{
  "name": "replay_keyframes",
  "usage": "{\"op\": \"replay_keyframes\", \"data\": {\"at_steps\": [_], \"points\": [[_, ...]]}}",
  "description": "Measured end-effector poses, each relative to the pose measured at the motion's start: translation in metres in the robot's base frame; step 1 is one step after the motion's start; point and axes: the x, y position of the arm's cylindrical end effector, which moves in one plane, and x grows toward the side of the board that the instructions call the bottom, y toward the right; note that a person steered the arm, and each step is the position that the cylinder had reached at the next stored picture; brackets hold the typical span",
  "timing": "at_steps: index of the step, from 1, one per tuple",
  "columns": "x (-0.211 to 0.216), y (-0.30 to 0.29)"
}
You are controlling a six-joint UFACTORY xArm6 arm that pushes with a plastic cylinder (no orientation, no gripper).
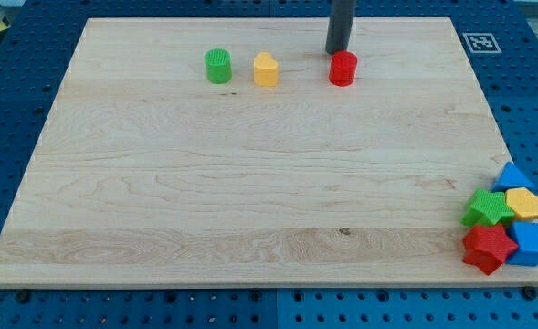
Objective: Push red circle towards center right
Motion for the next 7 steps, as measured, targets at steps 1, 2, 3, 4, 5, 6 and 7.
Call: {"op": "replay_keyframes", "data": {"at_steps": [1, 2, 3, 4, 5, 6, 7], "points": [[0.029, -0.005], [0.052, 0.004], [0.049, 0.007], [0.084, 0.027], [0.129, 0.046], [0.136, 0.061], [0.109, 0.085]]}}
